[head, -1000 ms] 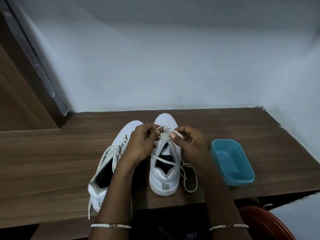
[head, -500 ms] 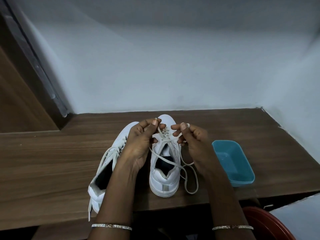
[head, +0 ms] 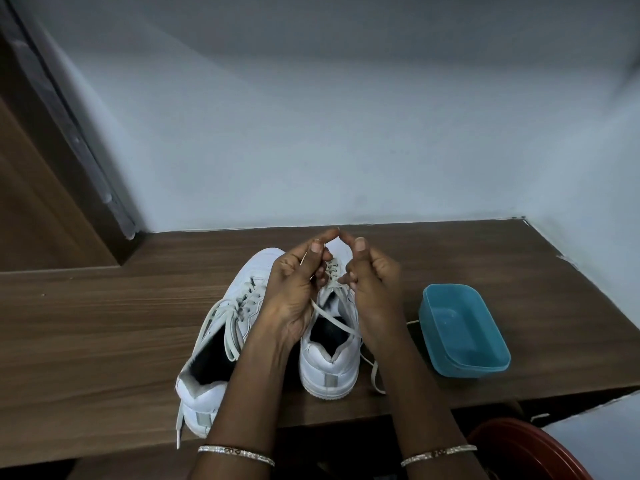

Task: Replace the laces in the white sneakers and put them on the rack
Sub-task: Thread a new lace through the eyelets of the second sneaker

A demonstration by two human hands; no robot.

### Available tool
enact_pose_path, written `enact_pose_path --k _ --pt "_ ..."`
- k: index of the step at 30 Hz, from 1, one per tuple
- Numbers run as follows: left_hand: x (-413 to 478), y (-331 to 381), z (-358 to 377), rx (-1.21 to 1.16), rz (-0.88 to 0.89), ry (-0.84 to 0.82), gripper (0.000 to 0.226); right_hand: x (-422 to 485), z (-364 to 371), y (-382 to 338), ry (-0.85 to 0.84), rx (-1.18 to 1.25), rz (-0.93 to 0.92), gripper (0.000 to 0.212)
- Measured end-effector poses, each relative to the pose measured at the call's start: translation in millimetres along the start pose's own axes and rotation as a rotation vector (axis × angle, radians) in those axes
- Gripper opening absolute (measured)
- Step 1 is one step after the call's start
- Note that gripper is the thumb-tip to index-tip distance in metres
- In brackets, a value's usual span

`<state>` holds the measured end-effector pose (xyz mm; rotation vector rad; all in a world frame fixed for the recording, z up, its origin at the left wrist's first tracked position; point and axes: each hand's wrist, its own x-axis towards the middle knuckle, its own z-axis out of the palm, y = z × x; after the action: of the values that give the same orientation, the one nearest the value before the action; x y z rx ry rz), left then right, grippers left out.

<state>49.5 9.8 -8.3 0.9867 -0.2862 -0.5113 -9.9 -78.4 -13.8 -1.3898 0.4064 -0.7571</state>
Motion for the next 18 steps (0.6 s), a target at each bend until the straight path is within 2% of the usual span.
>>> enact_pose_path --k 3,5,9,12,14,18 --pt "-1 2 0 0.057 0.020 -0.024 0.033 2 7 4 -0.006 0.049 0.081 0.041" --pt "-1 2 1 0.079 0.010 -0.035 0.035 3 8 6 -0.065 0.104 0.112 0.036" --pt "-3 6 5 -0.089 -0.080 -0.044 0.042 6 8 12 -0.148 0.206 0.140 0.026" --pt "-6 7 6 -0.154 -0.101 -0.096 0.035 6 2 13 -0.096 0.204 0.126 0.026" --pt "-6 6 3 -0.192 -0.094 -0.098 0.034 4 -1 12 -0.041 0.214 0.121 0.016" --pt "-5 6 -2 -0.169 -0.045 -0.024 0.029 4 -4 14 0.020 0.237 0.159 0.014"
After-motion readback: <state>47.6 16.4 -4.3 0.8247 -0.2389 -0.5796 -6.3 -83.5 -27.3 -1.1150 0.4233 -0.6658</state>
